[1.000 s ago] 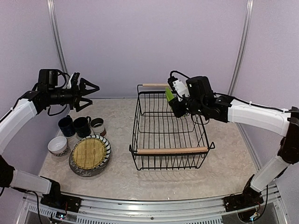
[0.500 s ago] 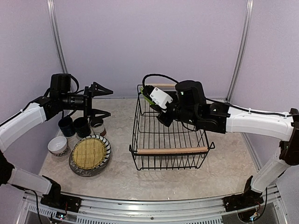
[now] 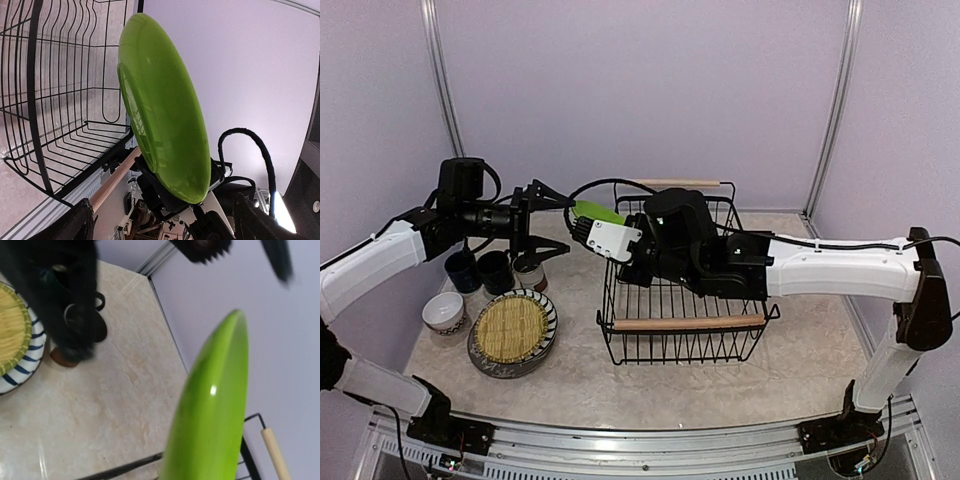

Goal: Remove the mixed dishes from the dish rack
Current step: Pass from the right arm to the left

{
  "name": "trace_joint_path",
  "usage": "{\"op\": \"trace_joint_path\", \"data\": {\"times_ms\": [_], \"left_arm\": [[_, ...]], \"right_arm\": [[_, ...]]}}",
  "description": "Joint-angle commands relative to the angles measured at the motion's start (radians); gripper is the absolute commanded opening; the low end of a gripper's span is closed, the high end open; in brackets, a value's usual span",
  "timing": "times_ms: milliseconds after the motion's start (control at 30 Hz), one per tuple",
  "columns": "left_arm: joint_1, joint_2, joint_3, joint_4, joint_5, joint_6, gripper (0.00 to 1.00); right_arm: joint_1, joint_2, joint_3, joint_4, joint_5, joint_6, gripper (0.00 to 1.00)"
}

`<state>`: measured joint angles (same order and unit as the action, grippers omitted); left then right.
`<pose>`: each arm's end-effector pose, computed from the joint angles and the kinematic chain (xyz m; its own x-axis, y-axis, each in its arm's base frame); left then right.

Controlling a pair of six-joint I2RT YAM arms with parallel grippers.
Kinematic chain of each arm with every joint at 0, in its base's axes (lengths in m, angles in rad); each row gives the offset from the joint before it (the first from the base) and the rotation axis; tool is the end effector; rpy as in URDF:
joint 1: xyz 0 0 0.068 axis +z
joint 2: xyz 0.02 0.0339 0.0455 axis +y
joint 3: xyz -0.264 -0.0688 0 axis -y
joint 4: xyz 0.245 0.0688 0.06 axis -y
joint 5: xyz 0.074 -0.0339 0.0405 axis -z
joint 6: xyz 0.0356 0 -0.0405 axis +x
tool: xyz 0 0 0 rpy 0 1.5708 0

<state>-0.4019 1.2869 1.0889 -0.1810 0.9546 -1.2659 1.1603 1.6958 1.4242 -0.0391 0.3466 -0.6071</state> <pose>0.2518 -0.1386 0.3426 -0.9834 -0.1810 0.0091 -0.0475 0.2087 -0.9768 0.1737 0.3687 0.3347 0.3181 -0.6135 -0.7227 -0.6719 0.3919 -0.6285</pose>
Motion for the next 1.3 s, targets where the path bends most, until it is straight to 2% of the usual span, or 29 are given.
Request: {"op": "trace_joint_path", "data": {"times_ms": [0, 300, 600, 667, 700, 767, 800, 900, 1000, 1133, 1267], "left_arm": [[-0.015, 0.013, 0.040, -0.007, -0.037, 0.021, 0.86], [-0.060, 0.008, 0.117, -0.229, -0.202, 0.182, 0.52], [-0.074, -0.032, 0.101, -0.318, -0.270, 0.237, 0.14], [-0.074, -0.040, 0.097, -0.336, -0.282, 0.249, 0.08], [-0.074, -0.046, 0.096, -0.349, -0.289, 0.254, 0.05], [-0.071, -0.056, 0.095, -0.371, -0.306, 0.269, 0.01], [-0.069, -0.063, 0.092, -0.382, -0.314, 0.276, 0.00], [-0.045, -0.087, 0.072, -0.404, -0.328, 0.289, 0.00], [0.002, -0.129, 0.030, -0.414, -0.327, 0.292, 0.00], [0.099, -0.212, -0.050, -0.439, -0.322, 0.298, 0.00], [0.203, -0.311, -0.165, -0.491, -0.344, 0.310, 0.00]], "right_arm": [[0.046, 0.023, 0.054, 0.028, 0.057, -0.062, 0.00], [0.084, 0.088, 0.104, 0.018, 0.139, -0.120, 0.00], [0.098, 0.145, 0.141, 0.037, 0.175, -0.158, 0.01], [0.098, 0.150, 0.138, 0.059, 0.171, -0.157, 0.09], [0.098, 0.152, 0.133, 0.072, 0.171, -0.157, 0.18], [0.097, 0.152, 0.121, 0.092, 0.178, -0.157, 0.29], [0.098, 0.153, 0.116, 0.100, 0.186, -0.156, 0.37], [0.096, 0.144, 0.099, 0.122, 0.213, -0.143, 0.68], [0.091, 0.113, 0.059, 0.152, 0.211, -0.112, 0.88], [0.070, 0.045, -0.014, 0.198, 0.184, -0.041, 0.99], [0.025, -0.029, -0.088, 0.238, 0.148, 0.070, 1.00]]}}
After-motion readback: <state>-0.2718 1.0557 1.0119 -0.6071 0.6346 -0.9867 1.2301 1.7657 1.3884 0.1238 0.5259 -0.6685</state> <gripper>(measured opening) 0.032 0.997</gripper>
